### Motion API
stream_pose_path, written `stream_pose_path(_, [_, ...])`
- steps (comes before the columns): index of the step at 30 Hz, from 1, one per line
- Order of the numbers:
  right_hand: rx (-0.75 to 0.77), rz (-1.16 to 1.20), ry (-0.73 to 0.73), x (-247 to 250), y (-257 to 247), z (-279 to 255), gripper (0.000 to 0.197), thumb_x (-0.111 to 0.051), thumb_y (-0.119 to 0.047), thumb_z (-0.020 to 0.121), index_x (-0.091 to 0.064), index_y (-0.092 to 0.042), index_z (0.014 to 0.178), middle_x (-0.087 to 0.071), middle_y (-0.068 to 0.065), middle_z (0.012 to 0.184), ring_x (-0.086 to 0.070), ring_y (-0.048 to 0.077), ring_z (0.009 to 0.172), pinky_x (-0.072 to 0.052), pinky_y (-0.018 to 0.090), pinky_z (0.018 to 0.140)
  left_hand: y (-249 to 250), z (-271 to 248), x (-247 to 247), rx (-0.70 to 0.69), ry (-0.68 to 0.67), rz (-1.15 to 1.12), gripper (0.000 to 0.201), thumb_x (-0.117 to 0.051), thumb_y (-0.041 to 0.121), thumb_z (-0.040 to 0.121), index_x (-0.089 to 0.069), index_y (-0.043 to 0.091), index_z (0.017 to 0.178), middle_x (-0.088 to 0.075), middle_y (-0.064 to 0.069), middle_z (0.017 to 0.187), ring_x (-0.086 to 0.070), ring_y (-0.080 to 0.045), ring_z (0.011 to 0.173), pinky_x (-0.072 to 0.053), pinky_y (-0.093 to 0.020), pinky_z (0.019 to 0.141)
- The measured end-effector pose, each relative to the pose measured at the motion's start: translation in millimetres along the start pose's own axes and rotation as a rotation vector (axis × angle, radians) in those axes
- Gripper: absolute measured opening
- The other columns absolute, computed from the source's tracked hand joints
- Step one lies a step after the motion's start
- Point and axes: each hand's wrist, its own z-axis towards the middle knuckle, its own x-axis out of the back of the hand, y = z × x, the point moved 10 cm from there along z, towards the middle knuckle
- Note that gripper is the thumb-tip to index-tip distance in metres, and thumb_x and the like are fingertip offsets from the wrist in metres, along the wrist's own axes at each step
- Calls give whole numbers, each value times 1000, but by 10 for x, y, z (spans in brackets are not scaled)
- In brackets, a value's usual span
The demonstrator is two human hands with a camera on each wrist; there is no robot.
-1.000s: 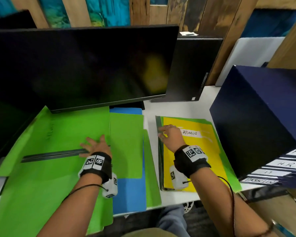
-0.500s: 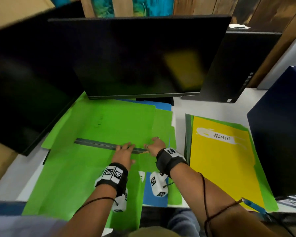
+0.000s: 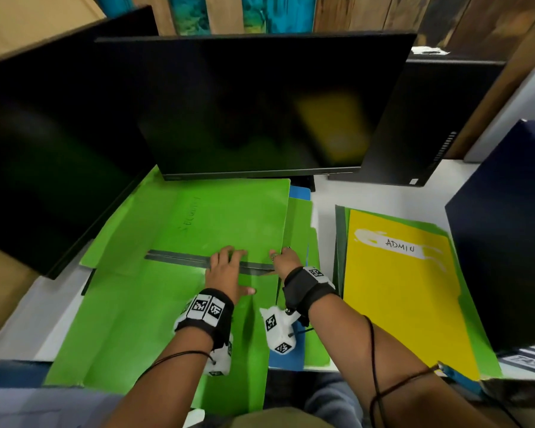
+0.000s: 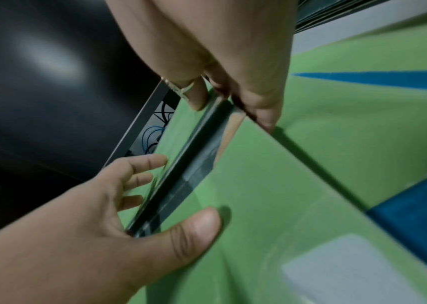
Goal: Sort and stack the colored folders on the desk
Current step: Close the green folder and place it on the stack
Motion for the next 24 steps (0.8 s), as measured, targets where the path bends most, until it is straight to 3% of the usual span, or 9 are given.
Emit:
stream_pose_path(5, [26,234,117,258,-63,-114,50,-34,-21,102,-26,7,142,-29,20,151,-31,31,139,-27,29,108,47,17,169,-26,-38,97,115,-77,62,52,-15,37,145,-9,3,157,-2,-23,146,6,-66,107])
stream_pose_path(10, [1,412,190,649,-96,-337,44,-33,1,92,-39,7,135,-45,22,140,-44,32,129,-35,29,98,308,16,558,-164,-25,125,116,-74,68,46,-19,39,144,-27,4,152,-20,-18,142,12,-67,105])
stream_pose_path(12, [62,348,168,780,-188,-382,46,-30,3,92,-38,3,136,-50,14,135,-46,22,128,-39,17,97,447,14,757,-215,49,176,104,-71,70,49,-30,40,140,-36,5,148,-27,-17,139,17,-62,105])
stream_pose_path(13, [24,436,180,819,-166,-392,40,-33,-4,97,-39,3,136,-52,9,126,-47,15,122,-44,8,84,522,8,856,-238,95,191,96,-70,70,51,-36,40,136,-41,7,144,-31,-17,137,17,-60,105])
stream_pose_path(15, [47,500,155,843,-227,-445,40,-31,-8,100,-39,6,136,-47,5,104,-47,15,106,-44,9,55,681,-15,1048,-280,194,202,82,-67,71,52,-50,40,126,-53,10,132,-41,-14,130,15,-60,108])
stream_pose_path(18, [84,509,141,999,-280,-517,42,-32,-6,98,-38,6,137,-44,-1,81,-38,15,99,-46,28,89,872,-50,1309,-338,351,150,64,-68,69,53,-64,36,108,-65,10,113,-51,-14,117,6,-58,112])
stream_pose_path(20, [110,540,190,1125,-328,-501,45,-39,-6,96,-35,2,140,-51,2,105,-37,15,103,-37,35,101,979,-93,1485,-395,472,99,51,-71,64,54,-71,31,93,-71,9,94,-58,-16,104,-4,-57,112])
stream_pose_path(22, [171,590,260,1306,-394,-623,48,-47,-5,93,-37,-5,140,-43,7,137,-41,21,116,-35,30,93,1139,-172,1669,-482,609,59,41,-74,59,52,-73,25,76,-71,9,75,-61,-18,89,-15,-54,108])
stream_pose_path(24, [250,575,157,1377,-534,-778,32,-44,-14,96,-57,-6,124,-53,9,125,-49,23,114,-38,30,85,1310,-282,1845,-564,733,25,37,-73,58,53,-70,23,66,-67,12,65,-59,-16,81,-17,-43,103])
